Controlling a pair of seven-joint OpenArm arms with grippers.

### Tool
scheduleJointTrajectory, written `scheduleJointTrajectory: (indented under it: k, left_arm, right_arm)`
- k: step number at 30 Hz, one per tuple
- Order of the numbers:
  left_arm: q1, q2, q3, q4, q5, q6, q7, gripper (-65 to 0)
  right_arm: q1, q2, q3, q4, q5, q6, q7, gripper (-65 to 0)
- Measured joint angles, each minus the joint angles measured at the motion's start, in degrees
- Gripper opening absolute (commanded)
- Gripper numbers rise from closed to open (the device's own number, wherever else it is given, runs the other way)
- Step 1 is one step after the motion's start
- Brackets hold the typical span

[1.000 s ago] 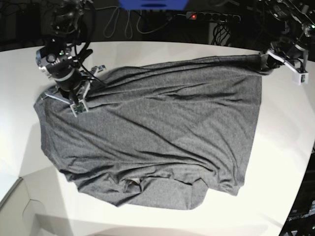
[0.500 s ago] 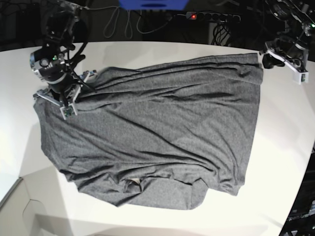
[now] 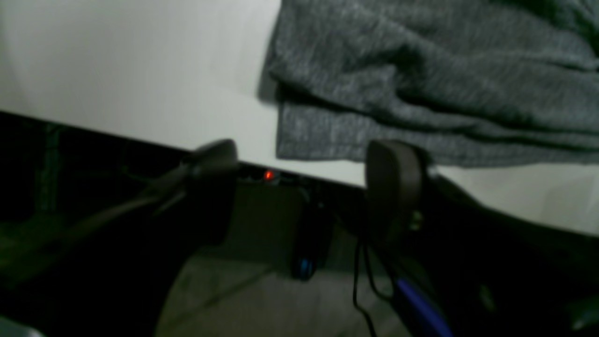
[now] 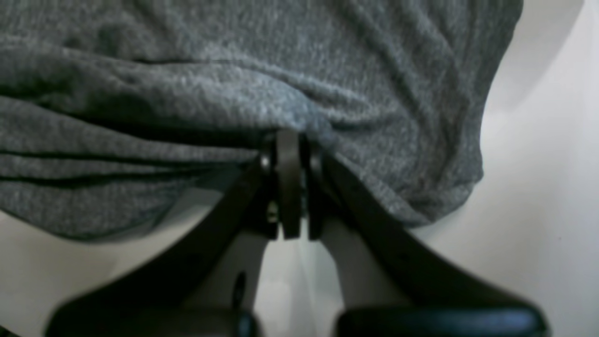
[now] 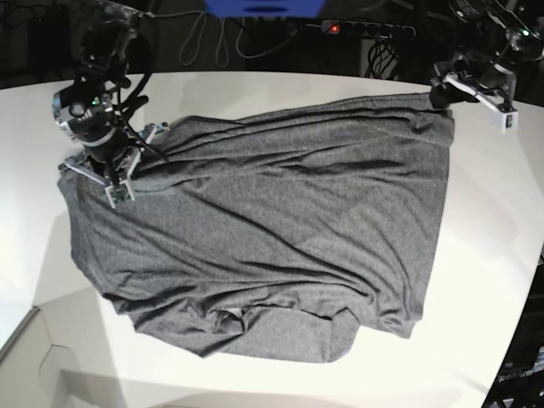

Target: Layout the t-shirt on the table in an organized manner, then fold the t-shirt properly

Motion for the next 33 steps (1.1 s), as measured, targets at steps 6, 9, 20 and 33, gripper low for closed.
scheduleJointTrajectory:
  k: [6, 9, 20, 33]
  left_arm:
    - [1.3, 1.8, 0.0, -1.9, 0.3, 0.0, -5.4, -12.0]
    - [0.9, 1.9, 0.1, -5.4, 0.0, 0.0, -5.4, -11.6]
    - [-0.6, 2.1, -0.2, -6.5, 0.4, 0.1, -3.7, -11.6]
    - [-0.8, 3.8, -0.1, -2.0, -0.7, 0.0, -4.8, -11.6]
  right_arm:
    - [0.0, 0.2, 0.0, 0.0, 0.0, 0.0, 0.0, -65.0]
    - [0.0, 0.2, -0.1, 0.0, 0.0, 0.0, 0.0, -65.0]
    - [-0.5, 0.2, -0.1, 0.0, 0.0, 0.0, 0.0, -65.0]
    - [-1.2, 0.3, -0.1, -0.1, 0.0, 0.0, 0.0, -65.0]
